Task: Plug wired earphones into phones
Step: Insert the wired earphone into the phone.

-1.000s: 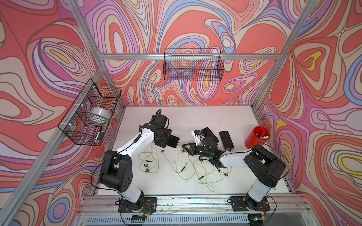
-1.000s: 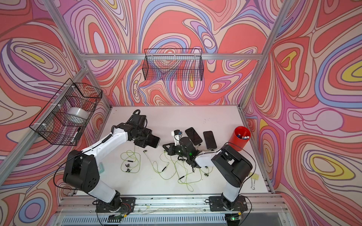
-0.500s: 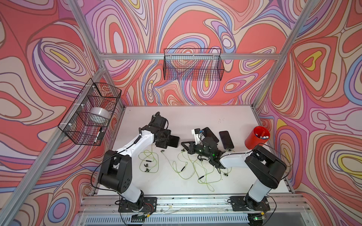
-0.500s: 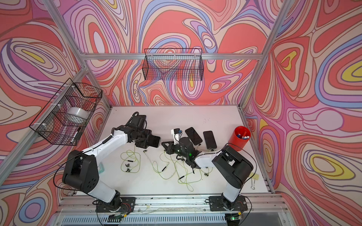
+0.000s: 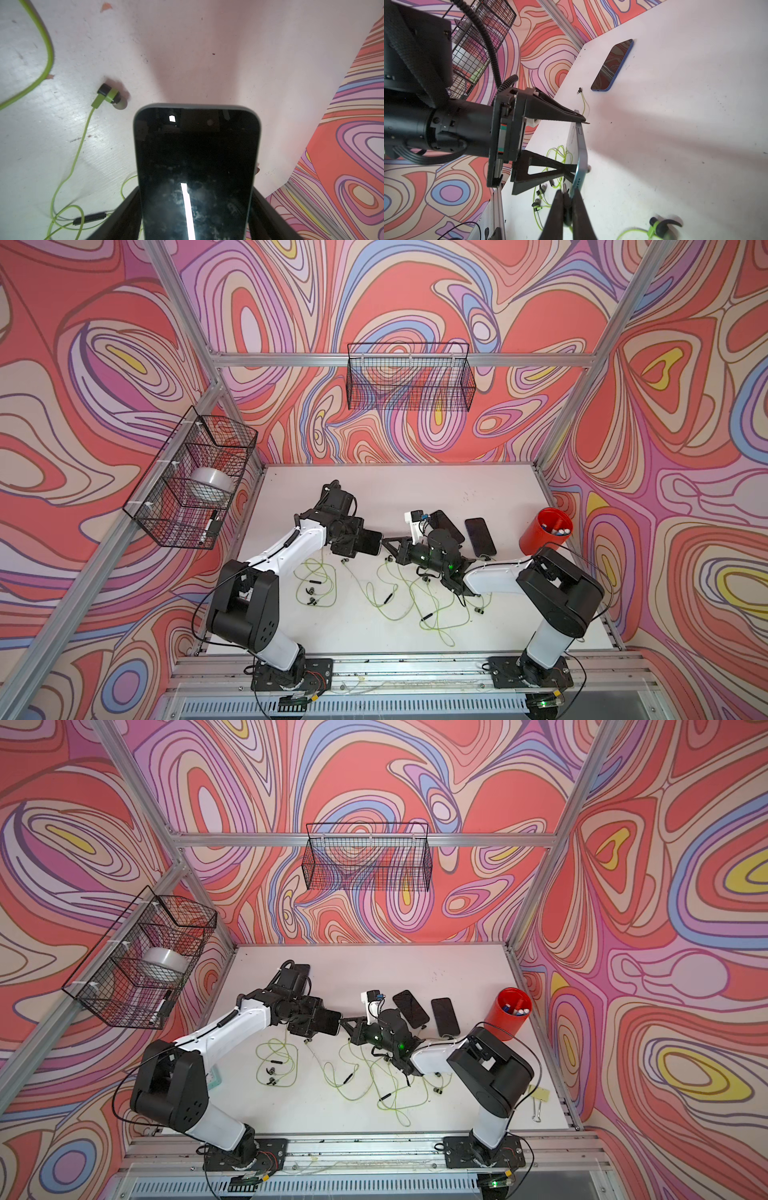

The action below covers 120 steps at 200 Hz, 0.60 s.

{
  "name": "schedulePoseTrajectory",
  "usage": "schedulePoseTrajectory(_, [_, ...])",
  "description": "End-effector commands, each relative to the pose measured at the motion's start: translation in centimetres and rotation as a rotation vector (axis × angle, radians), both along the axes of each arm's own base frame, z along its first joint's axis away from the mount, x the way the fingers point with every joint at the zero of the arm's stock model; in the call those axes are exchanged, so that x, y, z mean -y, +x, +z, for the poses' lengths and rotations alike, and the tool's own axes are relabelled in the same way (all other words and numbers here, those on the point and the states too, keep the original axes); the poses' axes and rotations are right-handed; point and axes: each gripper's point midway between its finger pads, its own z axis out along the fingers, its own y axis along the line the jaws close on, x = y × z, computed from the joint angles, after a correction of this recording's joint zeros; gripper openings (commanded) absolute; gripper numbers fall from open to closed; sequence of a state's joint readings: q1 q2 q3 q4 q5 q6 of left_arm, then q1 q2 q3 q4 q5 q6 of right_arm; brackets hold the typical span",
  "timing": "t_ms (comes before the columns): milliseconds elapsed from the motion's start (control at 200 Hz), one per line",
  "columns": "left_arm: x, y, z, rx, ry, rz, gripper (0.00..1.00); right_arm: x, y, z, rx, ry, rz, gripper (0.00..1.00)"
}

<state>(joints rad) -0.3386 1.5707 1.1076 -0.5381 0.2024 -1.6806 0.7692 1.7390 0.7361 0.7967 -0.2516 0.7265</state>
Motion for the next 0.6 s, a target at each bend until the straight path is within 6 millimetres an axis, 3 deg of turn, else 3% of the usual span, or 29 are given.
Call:
schedulePoseTrajectory(0, [-0.1,0.6,1.5,0.047,-0.032,0.03,0.0,0.1,0.0,-0.1,0.005,-0.011,-0.017,0.0])
schedulePoseTrajectory(596, [0.0,0.7,1.6,0.057,-0.051,0.036,0.0,0.1,0.0,-1.5,-0.026,-0.035,-0.018,0.0])
